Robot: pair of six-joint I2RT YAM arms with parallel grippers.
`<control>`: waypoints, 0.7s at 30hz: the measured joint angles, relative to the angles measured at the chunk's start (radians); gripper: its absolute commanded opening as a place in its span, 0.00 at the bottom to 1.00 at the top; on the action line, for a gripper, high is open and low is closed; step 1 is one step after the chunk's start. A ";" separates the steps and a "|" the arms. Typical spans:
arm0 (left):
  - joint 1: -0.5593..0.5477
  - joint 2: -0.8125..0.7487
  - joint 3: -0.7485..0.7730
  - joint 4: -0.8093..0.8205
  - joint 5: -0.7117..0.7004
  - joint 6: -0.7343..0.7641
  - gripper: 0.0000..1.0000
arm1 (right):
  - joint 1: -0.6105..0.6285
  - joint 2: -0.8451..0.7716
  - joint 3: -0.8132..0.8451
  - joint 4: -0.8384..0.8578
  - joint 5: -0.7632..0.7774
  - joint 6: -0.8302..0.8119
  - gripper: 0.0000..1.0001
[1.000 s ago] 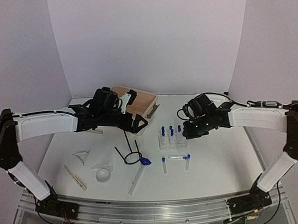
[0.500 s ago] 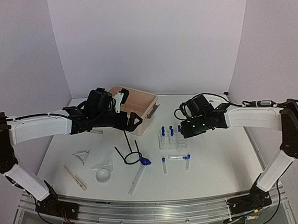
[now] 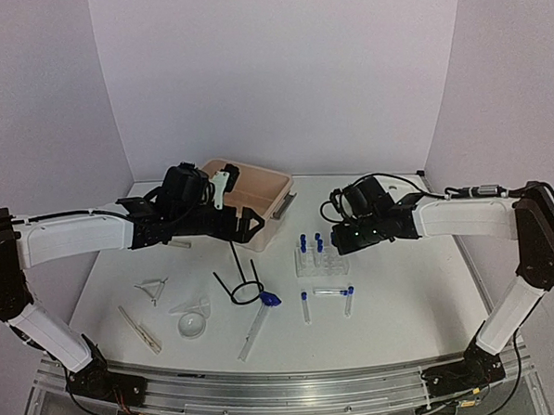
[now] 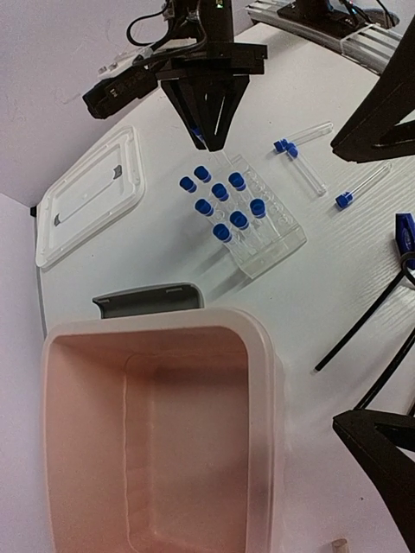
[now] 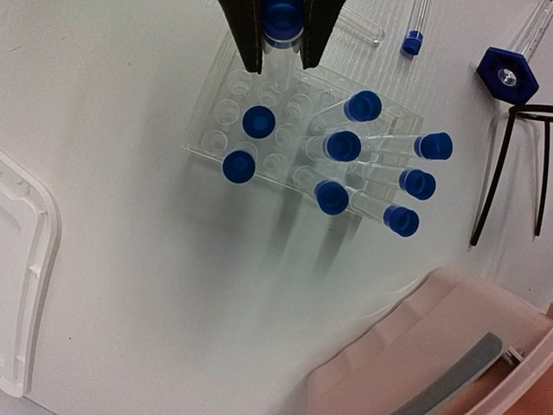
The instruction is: Organize the chemistry lab equipment
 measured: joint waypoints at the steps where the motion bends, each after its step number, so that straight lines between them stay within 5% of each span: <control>1: 0.000 0.000 0.000 0.000 -0.002 0.000 1.00 | 0.000 0.002 0.000 0.002 0.001 -0.003 0.02; 21: 0.000 0.000 0.000 -0.001 -0.009 -0.001 1.00 | 0.000 0.042 0.002 0.017 0.023 -0.037 0.03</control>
